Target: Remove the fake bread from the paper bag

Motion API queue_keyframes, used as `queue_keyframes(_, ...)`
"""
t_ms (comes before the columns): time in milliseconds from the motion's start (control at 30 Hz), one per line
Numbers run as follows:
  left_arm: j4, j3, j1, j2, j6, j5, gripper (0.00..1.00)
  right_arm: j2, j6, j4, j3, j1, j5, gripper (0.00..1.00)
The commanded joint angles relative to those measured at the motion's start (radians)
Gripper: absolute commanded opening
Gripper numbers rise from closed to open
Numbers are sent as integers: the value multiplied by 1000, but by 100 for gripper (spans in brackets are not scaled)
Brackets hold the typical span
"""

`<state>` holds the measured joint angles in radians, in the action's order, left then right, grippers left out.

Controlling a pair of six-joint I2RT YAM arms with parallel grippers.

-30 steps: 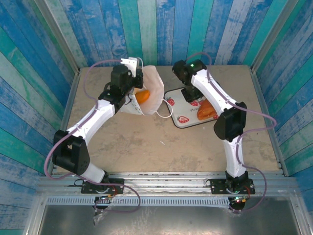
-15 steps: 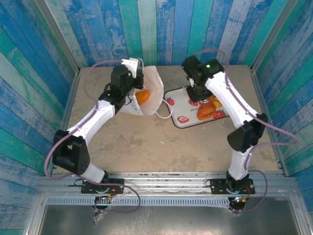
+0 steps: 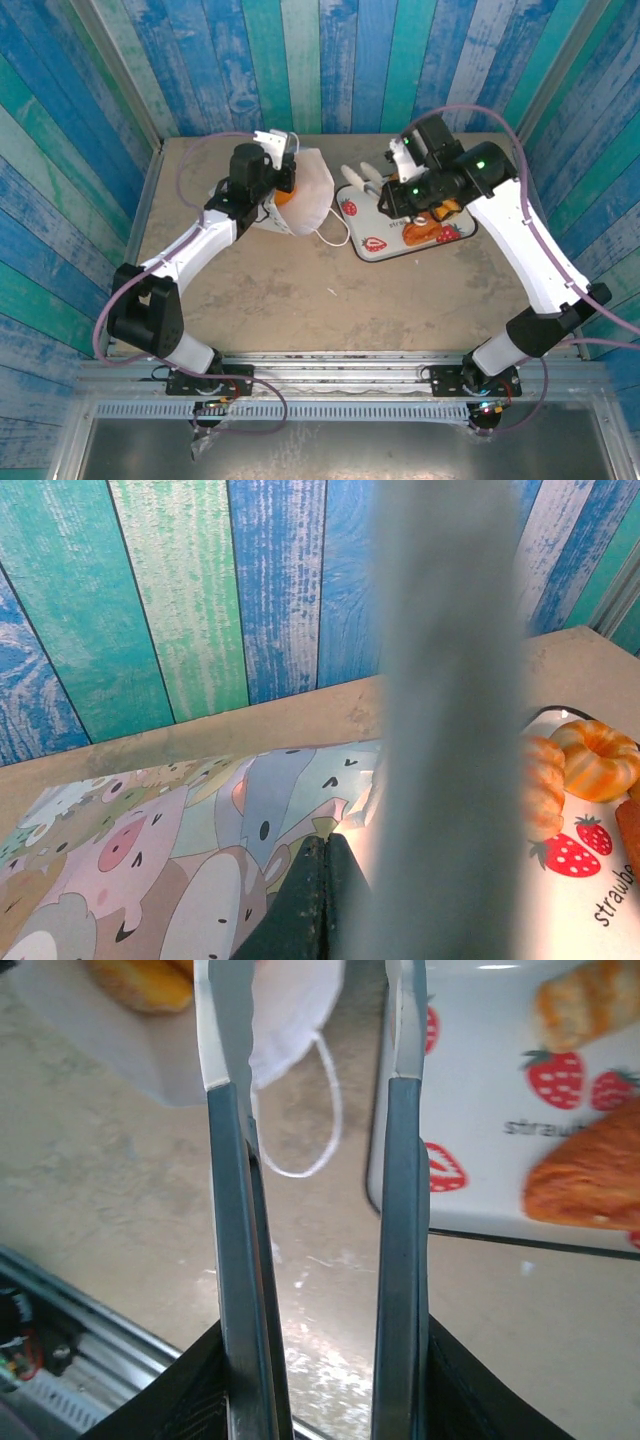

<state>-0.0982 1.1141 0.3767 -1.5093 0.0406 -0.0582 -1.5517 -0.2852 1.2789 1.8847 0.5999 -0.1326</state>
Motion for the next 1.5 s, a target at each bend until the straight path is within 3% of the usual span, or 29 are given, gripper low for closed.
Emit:
queue_keyframes(0,-25,-17,-1,77,-11,-15,0,-13,-36,-84,-49,30,-97,43)
queue_keyframes(200,-35,-27,-1,100,-38,-42,0,-20,-124,-304,-206,32,-273,42)
queue_keyframes(533,-91,-75,-2,165,-74,-144,0,-83,-251,-533,-306,47,-337,42)
queue_keyframes(967,-120,-120,0,206,-86,-174,0,-122,-315,-602,-324,68,-273,43)
queue_keyframes(1467,-146,-138,-1,192,-49,-171,0,-147,-304,-482,-321,104,-119,43)
